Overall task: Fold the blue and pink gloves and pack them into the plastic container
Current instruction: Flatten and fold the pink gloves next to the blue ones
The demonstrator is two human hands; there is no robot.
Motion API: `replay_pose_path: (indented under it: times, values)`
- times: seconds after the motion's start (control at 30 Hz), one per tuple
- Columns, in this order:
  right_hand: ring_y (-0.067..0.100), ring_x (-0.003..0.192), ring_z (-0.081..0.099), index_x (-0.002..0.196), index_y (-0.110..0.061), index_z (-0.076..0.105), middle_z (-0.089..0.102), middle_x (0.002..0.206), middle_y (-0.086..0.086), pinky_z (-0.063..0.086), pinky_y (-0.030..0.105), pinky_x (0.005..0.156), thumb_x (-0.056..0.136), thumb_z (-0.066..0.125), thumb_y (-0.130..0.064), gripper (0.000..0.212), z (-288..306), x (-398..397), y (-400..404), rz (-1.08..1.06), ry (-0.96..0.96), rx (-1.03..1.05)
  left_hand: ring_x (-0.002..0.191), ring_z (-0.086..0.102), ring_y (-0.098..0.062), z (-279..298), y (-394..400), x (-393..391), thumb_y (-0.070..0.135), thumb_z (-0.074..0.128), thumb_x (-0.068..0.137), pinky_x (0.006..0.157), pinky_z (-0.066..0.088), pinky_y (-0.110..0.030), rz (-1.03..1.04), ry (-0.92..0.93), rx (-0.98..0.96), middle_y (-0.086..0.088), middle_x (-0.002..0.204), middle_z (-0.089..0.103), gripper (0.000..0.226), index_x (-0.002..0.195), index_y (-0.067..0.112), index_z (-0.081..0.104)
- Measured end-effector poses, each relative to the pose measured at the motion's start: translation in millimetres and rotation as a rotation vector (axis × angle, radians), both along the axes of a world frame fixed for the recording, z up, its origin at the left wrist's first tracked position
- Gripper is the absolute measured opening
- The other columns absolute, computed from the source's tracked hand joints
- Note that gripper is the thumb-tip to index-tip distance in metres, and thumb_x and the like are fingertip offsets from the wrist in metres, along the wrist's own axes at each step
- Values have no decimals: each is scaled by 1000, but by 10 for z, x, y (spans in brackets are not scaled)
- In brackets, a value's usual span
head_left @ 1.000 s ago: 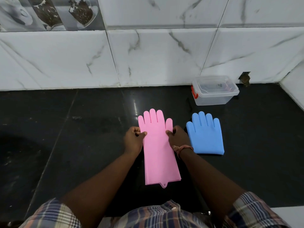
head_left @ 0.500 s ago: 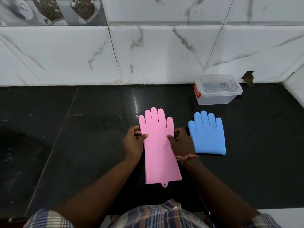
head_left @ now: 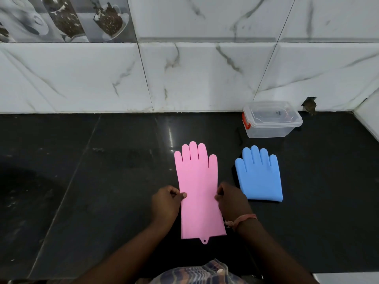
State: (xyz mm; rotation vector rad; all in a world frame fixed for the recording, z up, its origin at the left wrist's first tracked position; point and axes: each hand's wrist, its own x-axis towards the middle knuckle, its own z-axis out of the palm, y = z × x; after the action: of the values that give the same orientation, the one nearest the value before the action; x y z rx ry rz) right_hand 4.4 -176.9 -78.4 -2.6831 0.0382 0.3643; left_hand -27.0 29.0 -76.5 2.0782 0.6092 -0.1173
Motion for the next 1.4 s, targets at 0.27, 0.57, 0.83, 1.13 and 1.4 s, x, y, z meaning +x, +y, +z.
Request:
replay_pose_path:
  times: [0.27, 0.57, 0.83, 1.13, 1.4]
  values:
    - [10, 98, 63, 108, -28, 64, 61, 117, 8, 54, 25, 80, 91, 61, -25, 18, -104, 165, -223, 552, -114, -66, 95, 69, -7, 34, 323, -22, 4, 70, 90, 89, 56, -25, -533, -362, 423, 6, 107, 75, 24, 105, 20, 82]
    - [24, 136, 40, 133, -28, 58, 41, 150, 4, 34, 30, 112, 95, 57, -18, 40, 20, 253, -325, 741, -76, -130, 112, 69, -17, 111, 619, 221, 25, 69, 92, 86, 59, -30, -1146, -339, 659, 4, 117, 76, 30, 121, 23, 76]
    - [20, 125, 47, 120, -17, 66, 51, 136, 4, 35, 26, 107, 96, 54, -19, 26, 96, 305, -275, 719, -145, -67, 125, 42, -35, 478, -753, 672, 42, 17, 102, 111, 26, -53, -577, 33, 610, -6, 134, 48, 48, 130, 17, 47]
    - [30, 118, 55, 123, 0, 56, 58, 128, 18, 42, 33, 99, 101, 42, -14, 29, 322, 697, 44, 136, 187, 141, 63, 62, -17, 182, 275, 556, 32, 67, 93, 61, 44, -30, -98, 160, -123, -10, 72, 71, 33, 78, 3, 73]
    - [9, 88, 57, 112, -19, 57, 64, 109, 1, 43, 27, 86, 102, 30, -50, 43, 152, 734, 101, 7, 139, 181, 65, 60, -13, 246, 210, 552, 29, 64, 97, 62, 43, -28, -148, 158, -92, 0, 73, 68, 27, 77, 13, 70]
